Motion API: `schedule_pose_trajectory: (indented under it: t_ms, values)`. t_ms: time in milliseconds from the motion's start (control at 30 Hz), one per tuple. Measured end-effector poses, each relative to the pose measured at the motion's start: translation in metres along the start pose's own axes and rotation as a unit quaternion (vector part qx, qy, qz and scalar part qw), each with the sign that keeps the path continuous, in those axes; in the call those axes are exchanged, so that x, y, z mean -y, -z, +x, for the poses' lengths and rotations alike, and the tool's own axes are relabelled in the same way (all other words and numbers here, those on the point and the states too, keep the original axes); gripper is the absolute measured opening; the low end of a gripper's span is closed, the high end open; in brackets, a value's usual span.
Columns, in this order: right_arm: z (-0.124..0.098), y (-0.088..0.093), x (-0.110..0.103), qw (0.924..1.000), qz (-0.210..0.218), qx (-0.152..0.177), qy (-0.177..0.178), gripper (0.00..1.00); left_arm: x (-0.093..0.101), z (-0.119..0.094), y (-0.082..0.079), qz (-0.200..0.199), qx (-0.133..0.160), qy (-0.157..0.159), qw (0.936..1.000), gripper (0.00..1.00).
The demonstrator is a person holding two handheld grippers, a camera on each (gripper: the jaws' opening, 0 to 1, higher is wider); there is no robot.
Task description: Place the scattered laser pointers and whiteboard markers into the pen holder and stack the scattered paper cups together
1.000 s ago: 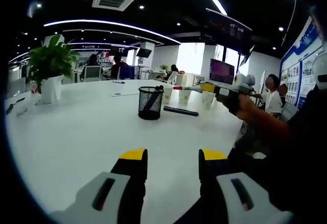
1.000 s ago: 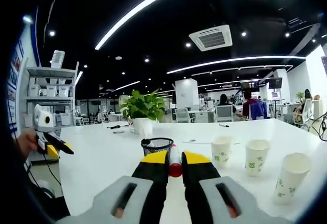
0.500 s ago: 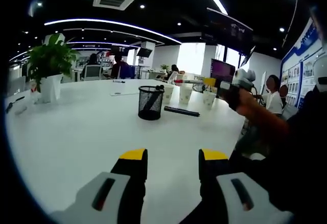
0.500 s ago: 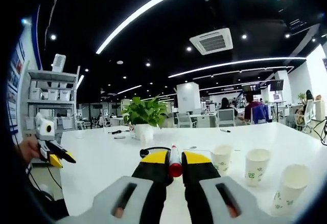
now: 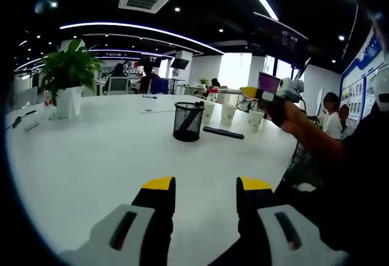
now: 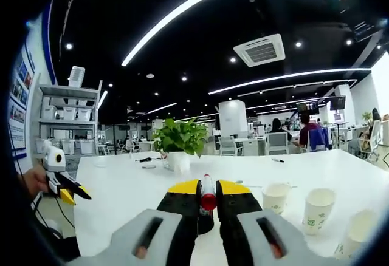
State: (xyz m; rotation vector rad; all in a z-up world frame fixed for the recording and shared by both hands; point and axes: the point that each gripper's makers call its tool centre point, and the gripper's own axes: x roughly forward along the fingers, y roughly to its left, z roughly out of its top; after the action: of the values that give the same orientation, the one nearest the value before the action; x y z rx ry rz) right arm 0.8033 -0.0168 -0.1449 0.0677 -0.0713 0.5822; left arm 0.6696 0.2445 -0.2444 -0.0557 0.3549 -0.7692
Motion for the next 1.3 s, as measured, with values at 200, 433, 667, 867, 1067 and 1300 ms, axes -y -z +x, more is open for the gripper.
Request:
schedule_pose_trajectory:
  t_ms: [200, 433, 667, 867, 1067, 1300]
  values:
    - [0.009, -0.003, -0.001, 0.9999, -0.008, -0.008, -0.012, 0.13, 0.004, 0.004, 0.005, 0.002, -0.009, 0.002, 1.0, 0.41]
    - [0.024, -0.007, 0.0, 0.9973, -0.043, -0.043, -0.04, 0.13, 0.013, 0.011, -0.002, 0.011, -0.018, -0.002, 0.9998, 0.41]
    - [0.032, -0.01, 0.0, 0.9928, -0.069, -0.073, -0.064, 0.13, 0.021, 0.013, -0.01, 0.019, -0.002, -0.001, 0.9998, 0.41]
    - [0.04, -0.008, -0.009, 0.9896, -0.08, -0.09, -0.079, 0.13, 0.019, 0.012, -0.003, 0.01, -0.002, -0.003, 0.9999, 0.41]
    - [0.048, -0.003, -0.014, 0.9888, -0.074, -0.102, -0.08, 0.13, 0.018, 0.006, -0.003, 0.009, 0.0, -0.002, 1.0, 0.41]
    - [0.052, -0.002, -0.016, 0.9874, -0.081, -0.112, -0.078, 0.13, 0.014, 0.001, -0.004, 0.011, -0.002, -0.006, 0.9999, 0.41]
